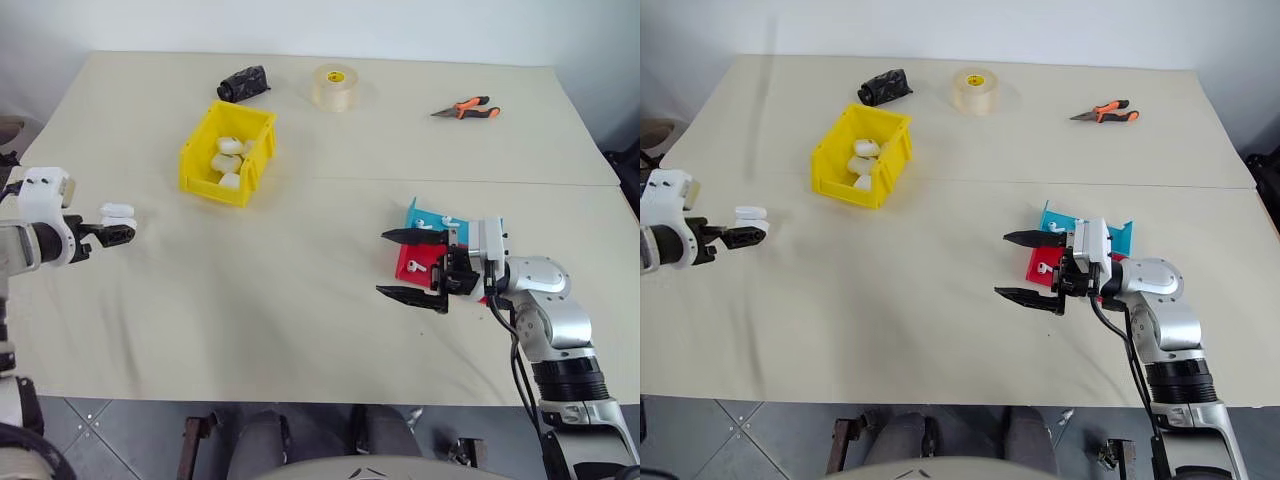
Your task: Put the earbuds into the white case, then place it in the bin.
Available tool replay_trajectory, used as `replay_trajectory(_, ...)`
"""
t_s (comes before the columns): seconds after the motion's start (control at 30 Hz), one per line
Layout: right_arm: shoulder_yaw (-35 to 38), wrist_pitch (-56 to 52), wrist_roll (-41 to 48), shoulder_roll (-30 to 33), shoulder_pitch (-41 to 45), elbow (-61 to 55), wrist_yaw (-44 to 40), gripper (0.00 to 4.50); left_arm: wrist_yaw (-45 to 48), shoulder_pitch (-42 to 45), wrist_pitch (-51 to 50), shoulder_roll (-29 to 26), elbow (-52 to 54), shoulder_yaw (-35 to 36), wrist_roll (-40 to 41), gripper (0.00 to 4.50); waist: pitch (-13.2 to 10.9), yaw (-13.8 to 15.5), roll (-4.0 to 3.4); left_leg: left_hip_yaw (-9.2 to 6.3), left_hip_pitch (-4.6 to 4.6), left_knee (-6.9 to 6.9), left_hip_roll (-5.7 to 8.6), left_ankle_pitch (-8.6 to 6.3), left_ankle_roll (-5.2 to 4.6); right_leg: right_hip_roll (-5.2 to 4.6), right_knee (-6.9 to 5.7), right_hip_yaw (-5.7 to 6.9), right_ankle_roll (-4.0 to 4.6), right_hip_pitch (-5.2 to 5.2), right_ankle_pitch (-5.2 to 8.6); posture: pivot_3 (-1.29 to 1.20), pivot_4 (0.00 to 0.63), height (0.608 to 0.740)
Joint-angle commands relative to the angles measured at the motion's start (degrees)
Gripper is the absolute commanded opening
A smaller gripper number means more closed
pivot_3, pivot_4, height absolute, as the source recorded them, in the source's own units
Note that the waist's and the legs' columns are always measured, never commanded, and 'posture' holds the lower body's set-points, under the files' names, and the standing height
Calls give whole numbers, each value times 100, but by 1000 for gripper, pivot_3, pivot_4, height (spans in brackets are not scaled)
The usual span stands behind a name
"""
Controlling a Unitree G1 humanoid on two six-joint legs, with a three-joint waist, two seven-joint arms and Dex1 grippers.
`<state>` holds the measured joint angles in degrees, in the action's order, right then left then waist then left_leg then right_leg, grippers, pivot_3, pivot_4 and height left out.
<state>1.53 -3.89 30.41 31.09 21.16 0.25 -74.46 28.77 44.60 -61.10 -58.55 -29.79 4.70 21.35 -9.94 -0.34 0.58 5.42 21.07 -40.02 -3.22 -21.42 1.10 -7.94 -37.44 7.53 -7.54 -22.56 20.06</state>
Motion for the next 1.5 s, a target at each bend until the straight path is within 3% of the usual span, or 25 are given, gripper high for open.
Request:
replay_trajectory(0.03, 83, 15, 102, -1, -46, -259, 61, 4500, 365, 500, 414, 23, -639, -340, -465, 4480, 0, -3, 0, 0, -1, 0, 0, 0, 0, 0, 0, 0, 0, 0, 0, 0, 150, 740)
replay_trajectory(0.27, 77, 27, 99, -18, -91, -325, 127, 4500, 942, 1341, 1000, 292, -1931, -907, -1208, 4480, -1, -17, 2, 1, 0, -1, 0, 0, 0, 0, -1, 2, 0, 0, 0, 0, 150, 740)
replay_trajectory(0.6, 98, 54, 94, -3, -198, -435, 241, 4500, 926, 1618, 1512, 645, -2908, -811, -1706, 4480, -1, -110, 2, -5, -3, -3, 1, 0, 0, -5, -11, 5, 0, 1, 0, 0, 150, 740)
replay_trajectory(0.7, 102, 59, 89, 9, -209, -436, 247, 4500, 858, 1669, 1547, 703, -3109, -692, -1746, 3928, -1, -114, 1, -6, -11, -4, 1, 0, 0, -6, -22, 4, 0, 3, 0, 0, 150, 740)
replay_trajectory(0.83, 100, 54, 81, 22, -249, -475, 273, 4500, 856, 1658, 1488, 685, -3200, -536, -1764, 2833, -1, -115, 1, -6, -10, -4, 5, 0, -1, -10, -23, 4, 0, 3, 0, 0, 150, 740)
replay_trajectory(0.93, 106, 53, 77, 42, -268, -483, 277, 4500, 933, 1544, 1391, 586, -3057, -394, -1720, 2833, -1, -122, 1, -8, -10, -5, 6, 0, -1, -11, -25, 4, 0, 3, 0, 0, 150, 740)
replay_trajectory(1.07, 137, 52, 71, 84, -312, -499, 283, 4500, 1440, 974, 1192, 314, -2149, -5, -1355, 2833, -1, -146, 1, -8, -11, -2, 5, 0, -1, -11, -25, 4, 0, 2, 0, 0, 150, 740)
replay_trajectory(1.27, 220, 37, 89, 168, -424, -537, 268, 4500, 2613, -1503, 1373, 114, 1242, 1836, 102, 2833, -6, -242, 8, -17, -6, 0, -3, 0, -1, -10, -31, 2, 0, -6, 0, 0, 150, 740)
replay_trajectory(1.37, 254, 18, 91, 217, -461, -530, 259, 4500, 2912, -2292, 2029, 744, 2536, 2830, 924, 2833, -8, -206, 10, -21, 0, -5, -6, 0, 0, -10, -28, 2, 0, -6, 0, 0, 150, 740)
replay_trajectory(1.5, 284, 7, 87, 298, -466, -499, 242, 4500, 2657, -2436, 2812, 1646, 3445, 3016, 1363, 2833, -7, -79, 10, -28, 2, -15, 4, -1, -1, -22, -26, 0, 0, 6, 0, 0, 150, 740)
